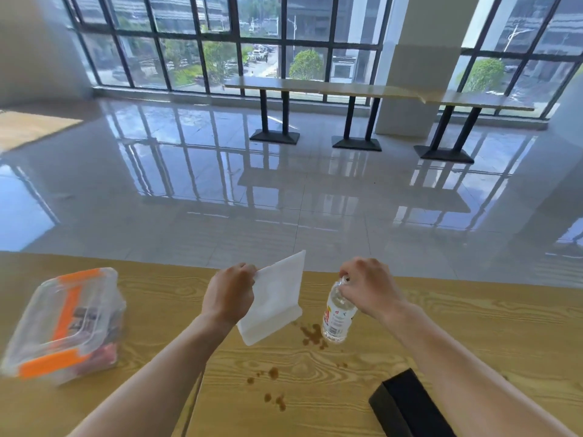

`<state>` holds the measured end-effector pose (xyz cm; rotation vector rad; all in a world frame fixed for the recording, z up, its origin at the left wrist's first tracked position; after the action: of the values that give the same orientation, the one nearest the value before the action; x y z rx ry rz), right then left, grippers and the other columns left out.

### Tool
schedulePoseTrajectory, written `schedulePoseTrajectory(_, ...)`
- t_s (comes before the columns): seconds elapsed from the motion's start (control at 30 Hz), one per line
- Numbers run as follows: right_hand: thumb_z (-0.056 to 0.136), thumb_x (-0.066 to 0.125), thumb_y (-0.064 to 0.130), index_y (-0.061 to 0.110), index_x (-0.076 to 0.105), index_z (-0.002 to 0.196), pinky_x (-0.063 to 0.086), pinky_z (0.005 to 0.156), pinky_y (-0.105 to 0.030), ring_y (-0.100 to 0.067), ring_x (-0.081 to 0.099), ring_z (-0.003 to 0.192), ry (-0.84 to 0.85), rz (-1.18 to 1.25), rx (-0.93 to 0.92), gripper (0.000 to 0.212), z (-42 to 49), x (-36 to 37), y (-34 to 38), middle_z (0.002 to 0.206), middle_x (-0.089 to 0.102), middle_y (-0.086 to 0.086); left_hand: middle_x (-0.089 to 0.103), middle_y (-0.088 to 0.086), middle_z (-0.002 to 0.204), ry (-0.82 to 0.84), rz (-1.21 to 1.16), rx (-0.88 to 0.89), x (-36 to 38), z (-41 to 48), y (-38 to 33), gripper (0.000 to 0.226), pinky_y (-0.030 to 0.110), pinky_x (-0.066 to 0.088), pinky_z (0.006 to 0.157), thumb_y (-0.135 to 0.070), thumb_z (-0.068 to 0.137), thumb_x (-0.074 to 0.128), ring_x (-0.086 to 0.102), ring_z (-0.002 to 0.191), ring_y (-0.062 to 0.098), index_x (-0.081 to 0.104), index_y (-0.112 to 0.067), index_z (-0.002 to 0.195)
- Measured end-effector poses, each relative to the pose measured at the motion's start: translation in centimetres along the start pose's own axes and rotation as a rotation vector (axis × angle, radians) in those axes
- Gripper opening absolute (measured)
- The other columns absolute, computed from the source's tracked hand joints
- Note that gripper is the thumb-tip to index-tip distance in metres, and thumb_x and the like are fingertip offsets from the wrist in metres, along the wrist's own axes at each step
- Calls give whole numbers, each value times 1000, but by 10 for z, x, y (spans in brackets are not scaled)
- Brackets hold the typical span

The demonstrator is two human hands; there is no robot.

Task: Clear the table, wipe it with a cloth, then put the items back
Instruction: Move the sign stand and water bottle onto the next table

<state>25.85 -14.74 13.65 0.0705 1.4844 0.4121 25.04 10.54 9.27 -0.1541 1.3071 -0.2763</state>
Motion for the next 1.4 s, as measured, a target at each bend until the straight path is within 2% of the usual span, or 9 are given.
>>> schedulePoseTrajectory(0.13,78,66,13,10,73,107,51,79,-31,-23,65,94,44,42,-109,30,26,21,61,103,72,-7,62,1,74,-21,43,-110,-23,-16,62,11,36,49,55,-2,82,59,60,65,28,63,-12,78)
schedulePoseTrajectory(0.27,78,65,13,13,73,107,51,82,-32,-23,65,96,76,68,-192,29,52,45,118,105,71,-6,63,8,74,-54,58,-208,-43,-30,116,12,32,37,52,2,80,60,61,65,35,60,-8,73)
schedulePoseTrajectory(0.33,79,65,12,13,73,106,51,82,-32,-24,65,97,92,82,-229,28,65,57,144,105,71,-6,62,11,73,-66,56,-264,-51,-34,140,14,34,37,52,5,78,59,60,64,39,56,-6,70)
schedulePoseTrajectory(0.43,78,65,12,13,73,105,53,83,-36,-26,66,97,125,97,-282,29,84,78,181,105,71,-7,61,15,72,-105,58,-343,-60,-37,171,24,33,30,52,8,78,56,57,63,40,47,-9,64)
schedulePoseTrajectory(0.5,78,65,13,13,73,106,53,85,-36,-27,65,98,152,88,-315,30,96,92,205,107,71,-9,62,16,71,-111,76,-380,-63,-34,189,24,32,27,52,9,78,56,56,61,38,48,-8,64)
schedulePoseTrajectory(0.67,78,64,12,13,72,107,53,86,-38,-28,65,99,204,78,-356,30,125,125,249,108,71,-10,63,16,75,-60,157,-436,-61,-22,227,13,33,31,54,7,78,54,58,65,37,58,-3,71)
schedulePoseTrajectory(0.87,78,64,11,13,72,106,52,84,-37,-29,64,98,240,73,-372,29,157,154,282,108,69,-10,64,17,76,-71,148,-468,-58,-7,266,13,34,40,53,7,77,53,59,67,37,57,-4,71)
schedulePoseTrajectory(1.2,80,62,9,12,71,109,48,86,-35,-32,61,104,253,58,-382,30,190,179,306,112,67,-12,62,14,73,-84,146,-472,-42,10,289,12,32,39,50,5,79,57,59,63,34,59,-5,73)
schedulePoseTrajectory(1.4,81,60,8,11,71,109,50,88,-39,-32,61,103,242,55,-402,30,195,185,309,112,67,-13,61,12,69,-116,124,-476,-39,8,292,13,29,33,47,5,81,56,43,56,20,60,-4,72)
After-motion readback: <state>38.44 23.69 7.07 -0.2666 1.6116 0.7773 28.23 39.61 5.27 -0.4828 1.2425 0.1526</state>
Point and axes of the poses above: each hand's wrist, its own z-axis towards the middle knuckle, its own x-axis out of the palm, y = z × x, the point moved 6 cm from there along z, towards the middle knuckle
